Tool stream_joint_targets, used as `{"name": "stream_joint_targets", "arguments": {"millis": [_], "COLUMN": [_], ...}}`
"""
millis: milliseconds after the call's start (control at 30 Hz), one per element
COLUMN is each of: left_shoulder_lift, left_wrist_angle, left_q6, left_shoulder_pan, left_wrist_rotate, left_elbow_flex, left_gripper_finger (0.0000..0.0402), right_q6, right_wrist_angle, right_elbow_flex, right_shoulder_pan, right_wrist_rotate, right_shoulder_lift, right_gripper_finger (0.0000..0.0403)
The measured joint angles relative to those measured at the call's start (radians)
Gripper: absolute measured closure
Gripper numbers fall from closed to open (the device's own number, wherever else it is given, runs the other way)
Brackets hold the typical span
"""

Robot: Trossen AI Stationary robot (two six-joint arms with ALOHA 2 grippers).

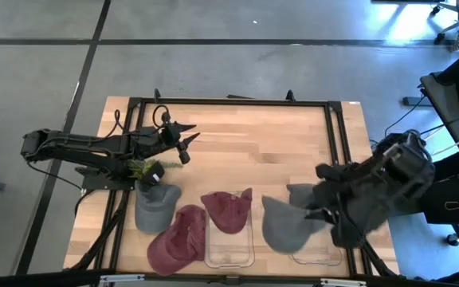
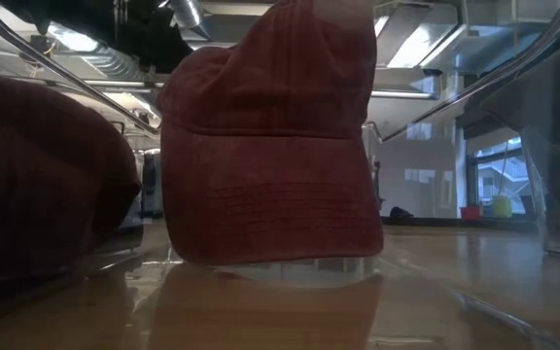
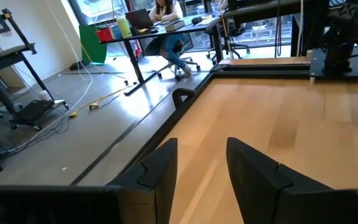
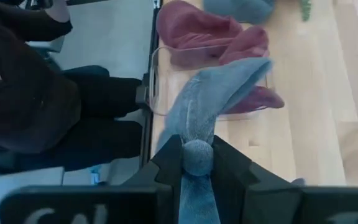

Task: Pick & Place hat
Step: Put the top gray cap into the right transparent bin

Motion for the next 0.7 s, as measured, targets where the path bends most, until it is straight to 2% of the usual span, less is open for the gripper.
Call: {"name": "stream_joint_targets", "arguments": {"millis": [167, 300, 567, 700], "left_shoulder_lift": [0.0, 0.0, 0.0, 0.0], "left_wrist_angle": [-0.004, -0.004, -0.004, -0.004], "left_q6": [-0.029, -0.03, -0.06, -0.09], "left_shoulder_pan": [0.0, 0.0, 0.0, 0.0], "left_wrist_rotate": [0.002, 0.002, 0.002, 0.002], "left_elbow_flex": [0.0, 0.0, 0.0, 0.0], "left_gripper_finger": [0.0268, 0.0265, 0.027, 0.0267], "right_q6": [0.072, 0.159, 0.38, 0.4], "right_wrist_angle": [0.0, -0.001, -0.001, -0.001], "right_elbow_flex": [-0.093, -0.256, -0.511, -0.629], "right_shoulder_pan": [0.094, 0.138, 0.203, 0.212], "right_wrist_rotate": [0.026, 0.016, 0.02, 0.021], "right_shoulder_lift": [-0.013, -0.063, -0.259, -0.331], "right_gripper_finger": [0.0341, 0.0341, 0.0341, 0.0341]}}
